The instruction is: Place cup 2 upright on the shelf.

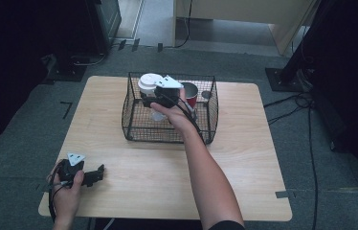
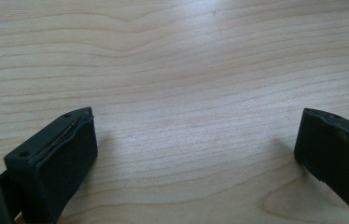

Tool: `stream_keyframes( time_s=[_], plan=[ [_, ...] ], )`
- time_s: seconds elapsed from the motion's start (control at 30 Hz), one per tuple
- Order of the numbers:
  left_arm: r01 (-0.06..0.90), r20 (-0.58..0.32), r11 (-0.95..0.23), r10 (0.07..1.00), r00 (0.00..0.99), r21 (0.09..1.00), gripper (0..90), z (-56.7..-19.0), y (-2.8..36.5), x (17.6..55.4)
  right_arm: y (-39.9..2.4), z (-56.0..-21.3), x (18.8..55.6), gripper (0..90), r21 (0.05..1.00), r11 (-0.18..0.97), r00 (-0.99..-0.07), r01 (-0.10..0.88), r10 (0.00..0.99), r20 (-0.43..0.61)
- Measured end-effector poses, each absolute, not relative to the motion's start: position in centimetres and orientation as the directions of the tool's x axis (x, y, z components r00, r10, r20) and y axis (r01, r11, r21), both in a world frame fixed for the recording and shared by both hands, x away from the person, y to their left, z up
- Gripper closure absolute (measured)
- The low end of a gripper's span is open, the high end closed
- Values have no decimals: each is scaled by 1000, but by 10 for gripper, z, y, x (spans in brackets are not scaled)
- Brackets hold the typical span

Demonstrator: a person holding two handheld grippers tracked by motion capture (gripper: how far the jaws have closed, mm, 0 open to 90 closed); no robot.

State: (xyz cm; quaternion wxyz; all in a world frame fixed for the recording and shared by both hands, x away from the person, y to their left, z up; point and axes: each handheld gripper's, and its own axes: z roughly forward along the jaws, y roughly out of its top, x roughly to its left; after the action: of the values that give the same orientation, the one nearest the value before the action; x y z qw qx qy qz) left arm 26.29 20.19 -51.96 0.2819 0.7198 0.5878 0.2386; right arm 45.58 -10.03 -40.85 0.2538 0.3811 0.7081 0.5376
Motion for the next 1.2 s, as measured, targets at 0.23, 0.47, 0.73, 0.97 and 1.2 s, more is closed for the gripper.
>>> stream_keyframes(
  time_s=[0.23,0.47,0.73,0.97,1.2],
  plan=[
    [711,12,-150,981,195,687,0,-520,202,263,-94,-417,462,160,941,182,-635,286,771,44],
    [712,11,-150,981,195,686,1,-520,202,263,-92,-426,468,160,927,218,-674,304,738,48],
    [712,12,-150,981,195,686,1,-520,202,263,-93,-427,469,159,925,190,-676,329,731,90],
    [712,12,-150,981,195,686,1,-520,202,263,-96,-423,466,154,913,217,-669,345,739,78],
    [712,12,-150,981,195,686,1,-520,202,263,-99,-420,461,101,906,255,-681,338,731,48]
  ],
)
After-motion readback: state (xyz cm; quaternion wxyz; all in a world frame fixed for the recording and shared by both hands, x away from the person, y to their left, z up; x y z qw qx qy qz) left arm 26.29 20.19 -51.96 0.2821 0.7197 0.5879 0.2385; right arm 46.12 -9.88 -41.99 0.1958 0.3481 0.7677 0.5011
